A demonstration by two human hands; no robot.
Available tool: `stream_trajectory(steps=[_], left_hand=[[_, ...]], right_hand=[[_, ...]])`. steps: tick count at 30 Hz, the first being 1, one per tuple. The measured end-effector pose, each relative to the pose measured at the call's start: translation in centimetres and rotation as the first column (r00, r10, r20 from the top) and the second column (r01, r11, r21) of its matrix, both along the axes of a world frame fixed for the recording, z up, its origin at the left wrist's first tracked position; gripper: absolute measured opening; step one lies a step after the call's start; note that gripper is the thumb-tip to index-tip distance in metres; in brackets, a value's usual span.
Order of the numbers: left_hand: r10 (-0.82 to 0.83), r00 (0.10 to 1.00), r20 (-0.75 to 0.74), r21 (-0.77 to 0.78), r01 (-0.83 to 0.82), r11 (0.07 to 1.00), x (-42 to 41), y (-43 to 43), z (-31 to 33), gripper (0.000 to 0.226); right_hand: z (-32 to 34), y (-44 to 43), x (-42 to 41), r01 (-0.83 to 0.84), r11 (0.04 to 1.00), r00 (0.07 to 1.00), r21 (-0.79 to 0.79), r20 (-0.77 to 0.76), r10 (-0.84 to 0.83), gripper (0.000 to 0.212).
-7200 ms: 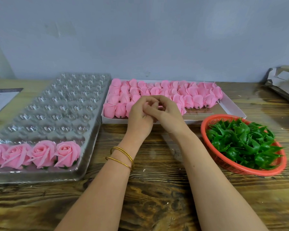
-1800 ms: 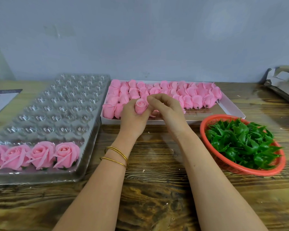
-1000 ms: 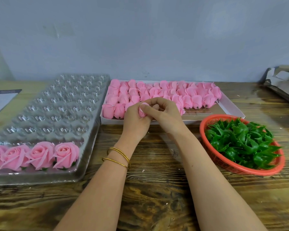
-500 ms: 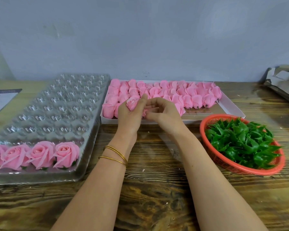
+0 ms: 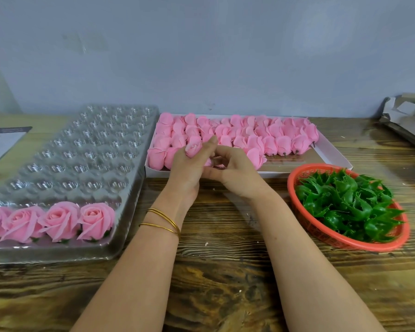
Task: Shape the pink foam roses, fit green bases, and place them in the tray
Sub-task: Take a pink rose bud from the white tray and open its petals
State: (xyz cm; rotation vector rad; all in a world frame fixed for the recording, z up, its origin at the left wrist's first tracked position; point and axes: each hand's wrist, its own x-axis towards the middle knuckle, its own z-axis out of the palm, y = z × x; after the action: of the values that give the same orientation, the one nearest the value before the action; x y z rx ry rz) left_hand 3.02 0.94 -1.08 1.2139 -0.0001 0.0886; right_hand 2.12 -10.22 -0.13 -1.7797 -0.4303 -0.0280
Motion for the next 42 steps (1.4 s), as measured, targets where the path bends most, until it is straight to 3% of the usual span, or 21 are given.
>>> stream_trajectory(steps=[5, 8, 13, 22, 27, 30, 32, 35, 38, 42], left_hand=[[-0.047, 0.997, 0.054, 0.044, 0.045, 0.998, -0.1, 0.2, 0.0, 0.029], [-0.018, 0.998, 0.06, 0.028, 0.017, 0.999, 0.0, 0.1, -0.1, 0.03], [0.005, 0.999, 0.035, 0.035, -0.007, 0.999, 0.1, -0.1, -0.3, 0.019], [-0.002, 0.995, 0.097, 0.122, -0.01, 0.993, 0.1, -0.1, -0.4, 0.012], [0.008, 0.993, 0.118, 0.16, -0.027, 0.987, 0.2, -0.1, -0.5, 0.017], [0.026, 0.989, 0.143, 0.181, -0.052, 0.982, 0.0, -0.2, -0.5, 0.019], [0.069, 0.98, 0.188, 0.258, -0.117, 0.959, 0.1, -0.2, -0.6, 0.028], [0.114, 0.956, 0.271, 0.366, -0.212, 0.906, 0.0, -0.2, -0.6, 0.021], [0.065, 0.948, 0.312, 0.409, -0.195, 0.891, -0.1, -0.4, -0.6, 0.017], [-0.001, 0.936, 0.352, 0.439, -0.164, 0.884, -0.2, -0.6, -0.5, 0.025]], right_hand=[[-0.1, -0.1, -0.1, -0.04, 0.999, 0.997, 0.024, -0.063, 0.042, 0.042], [0.0, 0.0, 0.0, 0.006, 1.0, 1.0, 0.0, -0.019, -0.006, 0.032], [0.0, 0.1, 0.1, 0.078, 0.997, 0.997, 0.005, -0.009, -0.078, 0.035], [0.3, 0.0, -0.2, 0.076, 0.996, 0.997, -0.048, -0.013, -0.077, 0.02], [0.6, 0.0, -0.4, 0.063, 0.997, 0.997, -0.033, -0.048, -0.064, 0.026], [0.9, 0.2, -0.6, 0.107, 0.993, 0.989, 0.059, -0.107, -0.1, 0.033], [1.1, 0.2, -0.5, 0.181, 0.971, 0.977, 0.155, -0.143, -0.159, 0.032], [1.2, 0.1, -0.2, 0.238, 0.947, 0.966, 0.216, -0.158, -0.207, 0.021], [1.0, 0.2, -0.1, 0.244, 0.95, 0.967, 0.197, -0.124, -0.223, 0.007], [0.6, 0.4, 0.1, 0.266, 0.954, 0.963, 0.136, -0.084, -0.256, 0.015]])
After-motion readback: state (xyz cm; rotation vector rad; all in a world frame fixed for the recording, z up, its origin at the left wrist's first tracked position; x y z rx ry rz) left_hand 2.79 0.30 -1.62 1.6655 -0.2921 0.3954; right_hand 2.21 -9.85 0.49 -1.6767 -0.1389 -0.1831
